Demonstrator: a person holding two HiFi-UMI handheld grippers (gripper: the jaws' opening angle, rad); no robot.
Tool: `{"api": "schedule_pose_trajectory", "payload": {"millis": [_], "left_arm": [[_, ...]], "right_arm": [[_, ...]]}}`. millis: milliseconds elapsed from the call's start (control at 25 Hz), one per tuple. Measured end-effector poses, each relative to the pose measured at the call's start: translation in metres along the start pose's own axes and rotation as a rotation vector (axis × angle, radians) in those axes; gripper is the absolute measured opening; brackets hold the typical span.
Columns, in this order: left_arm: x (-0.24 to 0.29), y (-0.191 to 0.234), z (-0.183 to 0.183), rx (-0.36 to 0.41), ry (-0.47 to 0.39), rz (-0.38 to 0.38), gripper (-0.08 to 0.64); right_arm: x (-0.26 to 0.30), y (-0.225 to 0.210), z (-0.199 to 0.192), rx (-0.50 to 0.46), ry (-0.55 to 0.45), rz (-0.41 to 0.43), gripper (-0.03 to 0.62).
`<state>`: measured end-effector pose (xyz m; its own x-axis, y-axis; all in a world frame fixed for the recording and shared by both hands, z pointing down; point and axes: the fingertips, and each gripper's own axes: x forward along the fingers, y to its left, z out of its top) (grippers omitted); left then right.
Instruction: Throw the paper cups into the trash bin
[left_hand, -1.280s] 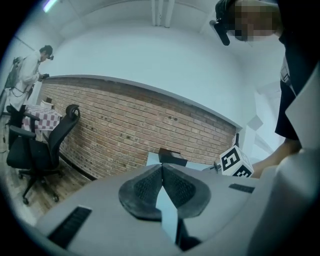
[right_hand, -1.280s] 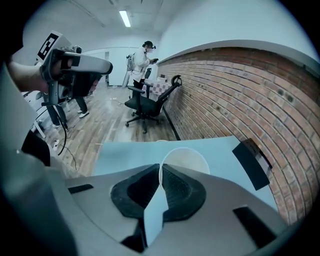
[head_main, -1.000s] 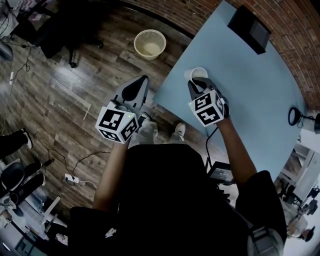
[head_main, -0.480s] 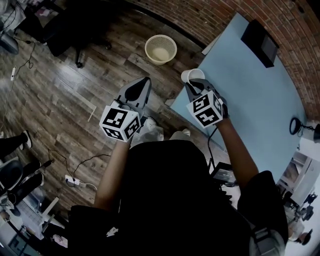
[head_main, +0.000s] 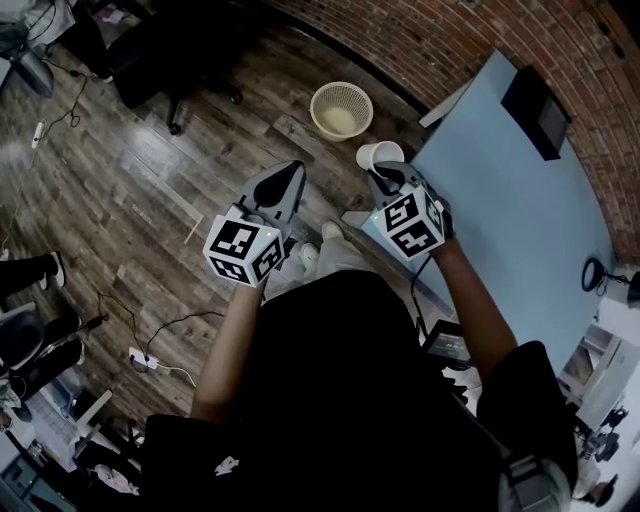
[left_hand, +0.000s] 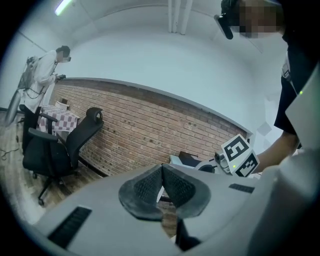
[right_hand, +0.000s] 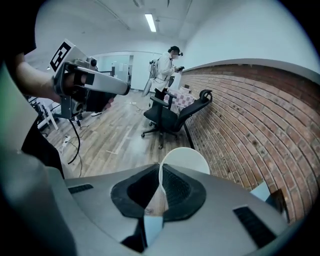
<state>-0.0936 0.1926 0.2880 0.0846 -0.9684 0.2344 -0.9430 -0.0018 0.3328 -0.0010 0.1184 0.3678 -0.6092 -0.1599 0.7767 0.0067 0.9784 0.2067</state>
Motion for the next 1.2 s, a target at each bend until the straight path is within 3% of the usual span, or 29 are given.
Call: {"api": "schedule_pose_trajectory", "payload": {"millis": [400,640,1200], "left_arm": [[0.002,0.01,0.001,-0.015,-0.003,0.014,0.009],[0.016,0.021,0.014,0.023,0.001,0.0,0.009],[0.077,0.081,0.024,0.028,0.064,-0.028,0.009]], "right_arm": [[0.01,-0.011,0.018,-0.015,-0.03,0.002,0.021],[0.021,-0.027,0.031,0.008,-0.048,-0.017,0.021],[0.08,-0.076,0.05,0.083,-0.035,-0.017,0.021]]}}
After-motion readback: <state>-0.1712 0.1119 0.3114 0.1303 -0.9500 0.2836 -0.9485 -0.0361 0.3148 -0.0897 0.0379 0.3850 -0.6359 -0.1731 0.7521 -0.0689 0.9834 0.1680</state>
